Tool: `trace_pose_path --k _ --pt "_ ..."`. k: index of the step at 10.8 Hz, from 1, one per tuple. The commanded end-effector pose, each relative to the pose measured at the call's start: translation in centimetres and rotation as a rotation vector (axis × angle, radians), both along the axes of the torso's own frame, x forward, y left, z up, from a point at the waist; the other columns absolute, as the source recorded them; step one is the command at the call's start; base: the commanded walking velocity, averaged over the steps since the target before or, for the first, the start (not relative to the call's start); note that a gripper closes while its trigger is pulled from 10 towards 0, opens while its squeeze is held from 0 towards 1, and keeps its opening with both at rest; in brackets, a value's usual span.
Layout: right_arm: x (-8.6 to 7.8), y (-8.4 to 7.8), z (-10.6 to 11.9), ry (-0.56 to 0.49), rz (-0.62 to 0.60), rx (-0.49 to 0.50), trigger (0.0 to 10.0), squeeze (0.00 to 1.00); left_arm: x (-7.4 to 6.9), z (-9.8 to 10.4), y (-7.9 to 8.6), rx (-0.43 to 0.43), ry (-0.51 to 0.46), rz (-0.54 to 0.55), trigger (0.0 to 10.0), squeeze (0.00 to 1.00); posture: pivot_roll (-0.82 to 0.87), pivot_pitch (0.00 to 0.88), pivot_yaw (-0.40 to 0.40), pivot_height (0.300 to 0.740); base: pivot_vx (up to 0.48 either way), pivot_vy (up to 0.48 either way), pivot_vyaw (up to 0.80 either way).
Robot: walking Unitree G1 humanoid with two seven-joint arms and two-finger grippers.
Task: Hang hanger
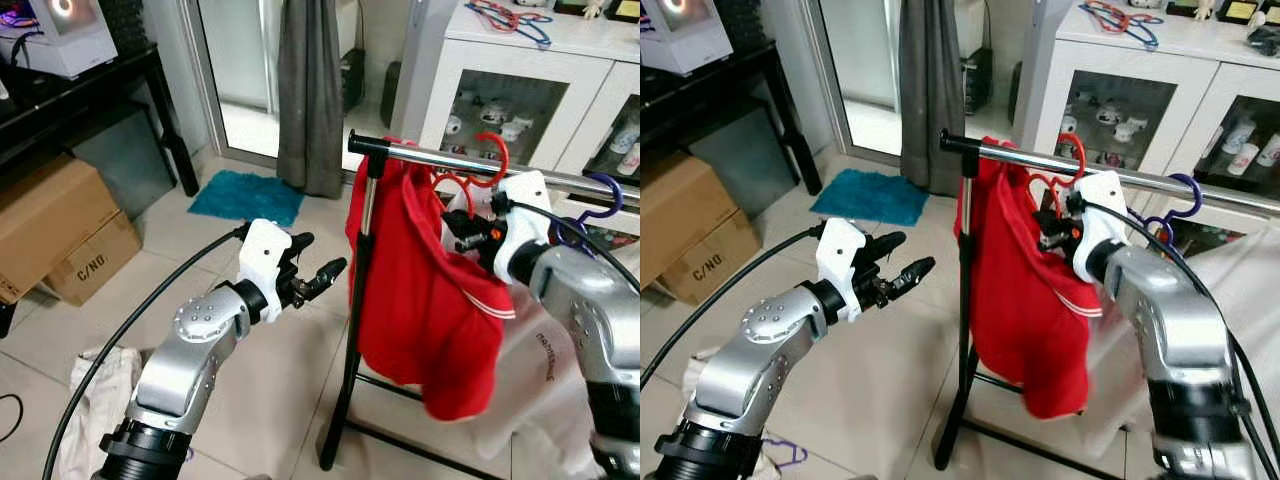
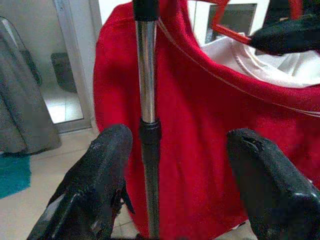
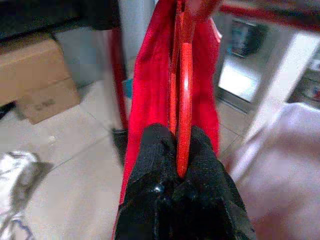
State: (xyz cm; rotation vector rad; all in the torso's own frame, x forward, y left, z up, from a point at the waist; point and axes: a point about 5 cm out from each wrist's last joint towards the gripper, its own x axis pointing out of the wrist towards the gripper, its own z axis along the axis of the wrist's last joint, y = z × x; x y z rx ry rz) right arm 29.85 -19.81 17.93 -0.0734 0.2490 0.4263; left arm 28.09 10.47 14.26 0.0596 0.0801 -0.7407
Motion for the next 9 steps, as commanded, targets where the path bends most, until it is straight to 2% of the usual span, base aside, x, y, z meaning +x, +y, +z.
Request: trace_pose_path --k 1,4,7,9 --pt "-0.4 0.5 0.9 -0.053 0.040 0.006 0.0 0.00 -0.2 0.0 0.1 0.017 -0.010 0.008 10.0 0.00 0.01 0.000 0.022 0.740 0.000 0.000 0.00" --pt "-1.7 0.5 -0.1 -0.066 0.008 -0.019 0.0 0.00 -0.3 -0.1 0.1 0.017 -0.007 0.012 10.0 0.00 0.01 0.000 0.024 0.740 0.000 0.000 0.00" --pt "-2.1 0.4 -0.3 -0.073 -0.001 -0.032 0.0 0.00 -0.3 -0.1 0.0 0.015 -0.008 0.001 10.0 0.00 0.00 0.000 0.029 0.740 0.000 0.000 0.00" --pt "-2.5 1.1 -0.9 -0.065 -0.001 -0.024 0.0 0.00 -0.3 -0.1 0.1 0.014 -0.007 0.005 10.0 0.00 0.01 0.000 0.028 0.740 -0.268 0.000 0.00"
